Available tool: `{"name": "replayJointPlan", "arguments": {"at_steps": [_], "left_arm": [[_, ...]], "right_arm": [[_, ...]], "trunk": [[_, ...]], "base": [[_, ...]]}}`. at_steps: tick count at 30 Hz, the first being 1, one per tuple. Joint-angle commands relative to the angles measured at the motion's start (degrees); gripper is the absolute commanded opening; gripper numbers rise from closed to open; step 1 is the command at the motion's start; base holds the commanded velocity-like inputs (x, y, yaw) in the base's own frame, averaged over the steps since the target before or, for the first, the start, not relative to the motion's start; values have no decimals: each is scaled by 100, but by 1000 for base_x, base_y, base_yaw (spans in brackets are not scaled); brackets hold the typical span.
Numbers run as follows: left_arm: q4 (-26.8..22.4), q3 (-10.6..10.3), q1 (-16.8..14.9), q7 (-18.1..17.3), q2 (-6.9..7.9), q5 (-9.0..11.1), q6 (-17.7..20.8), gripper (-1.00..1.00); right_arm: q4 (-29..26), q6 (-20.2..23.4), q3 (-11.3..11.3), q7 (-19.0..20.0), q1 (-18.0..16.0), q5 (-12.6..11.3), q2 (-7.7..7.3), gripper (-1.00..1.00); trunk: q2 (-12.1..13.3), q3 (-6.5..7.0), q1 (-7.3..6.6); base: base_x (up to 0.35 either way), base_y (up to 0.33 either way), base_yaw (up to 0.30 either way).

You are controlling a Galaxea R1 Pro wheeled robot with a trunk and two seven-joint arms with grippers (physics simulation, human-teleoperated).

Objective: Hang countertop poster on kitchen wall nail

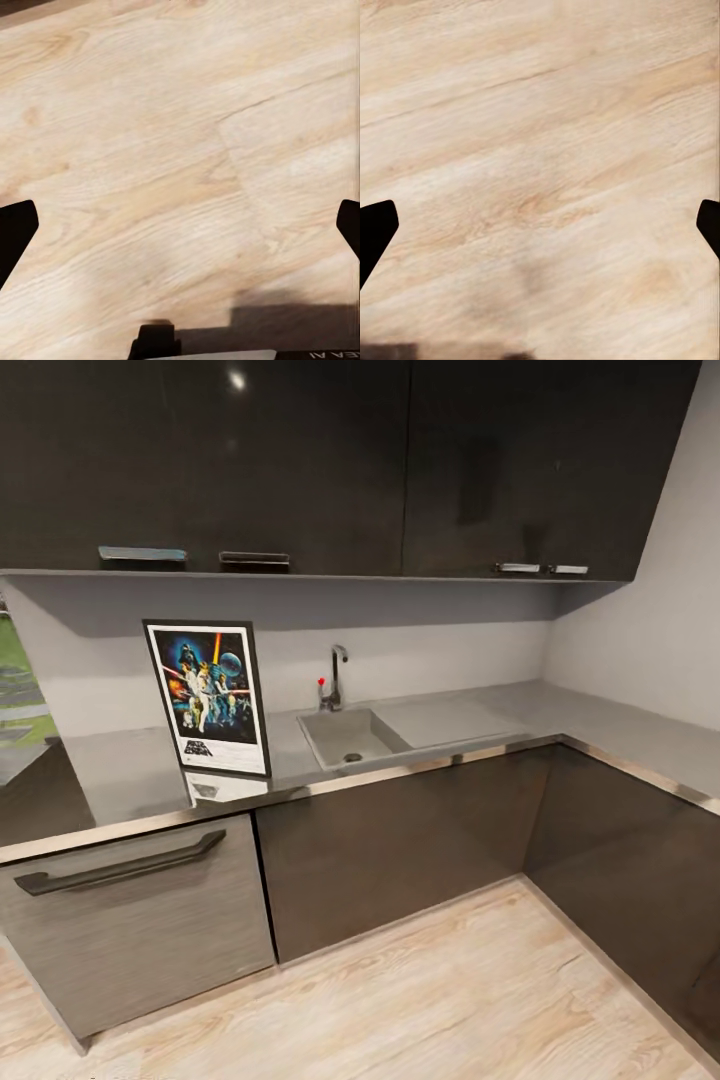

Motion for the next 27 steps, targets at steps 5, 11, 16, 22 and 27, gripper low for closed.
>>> {"name": "replayJointPlan", "arguments": {"at_steps": [5, 11, 16, 22, 27], "left_arm": [[-8, 1, 1, 3, -1, -4, -7, 100], [-8, 1, 1, 3, -1, -6, -7, 100], [-8, 1, 1, 2, -1, -6, -7, 100], [-1, 1, 1, -2, -1, -6, -7, 100], [1, 1, 1, -1, -2, -6, -7, 100]], "right_arm": [[5, -19, -1, -4, -2, 1, 0, 100], [4, -19, -1, -4, -2, 1, 0, 100], [6, -19, -1, -10, -2, 1, 0, 100], [6, -19, -1, -6, -2, 1, 0, 100], [7, -19, -1, -4, -2, 1, 0, 100]], "trunk": [[-2, -5, 1], [-2, -5, 1], [-2, -5, 1], [-2, -5, 1], [-2, -5, 1]], "base": [[143, -340, 265], [143, -340, 278], [130, -340, 282], [120, -340, 258], [117, -340, 55]]}}
